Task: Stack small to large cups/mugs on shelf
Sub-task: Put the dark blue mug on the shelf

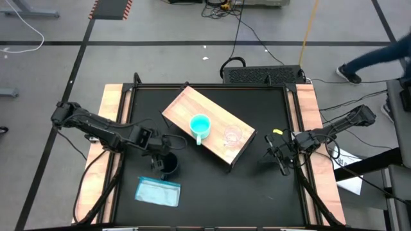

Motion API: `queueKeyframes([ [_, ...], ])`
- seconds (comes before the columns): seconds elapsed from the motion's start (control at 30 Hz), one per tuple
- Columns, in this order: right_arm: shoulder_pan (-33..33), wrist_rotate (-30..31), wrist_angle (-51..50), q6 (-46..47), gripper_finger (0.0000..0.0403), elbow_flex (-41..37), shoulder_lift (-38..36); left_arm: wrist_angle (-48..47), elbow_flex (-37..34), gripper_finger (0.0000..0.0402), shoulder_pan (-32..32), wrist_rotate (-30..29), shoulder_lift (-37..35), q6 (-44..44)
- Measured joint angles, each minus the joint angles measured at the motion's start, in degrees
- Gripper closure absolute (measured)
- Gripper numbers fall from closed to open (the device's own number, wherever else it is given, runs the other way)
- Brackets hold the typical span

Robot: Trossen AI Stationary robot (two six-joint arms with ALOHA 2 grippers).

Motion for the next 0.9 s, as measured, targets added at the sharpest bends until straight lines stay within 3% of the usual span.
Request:
queueKeyframes([
  [0.3,0.02,0.0,0.0,0.01,0.0403,0.0,0.0,0.22,0.0,0.0269,1.2,0.39,0.0,0.98],
  [0.9,0.0,-0.01,-0.19,0.18,0.0403,0.0,-0.02,0.26,0.02,0.0273,1.17,0.24,0.0,1.18],
])
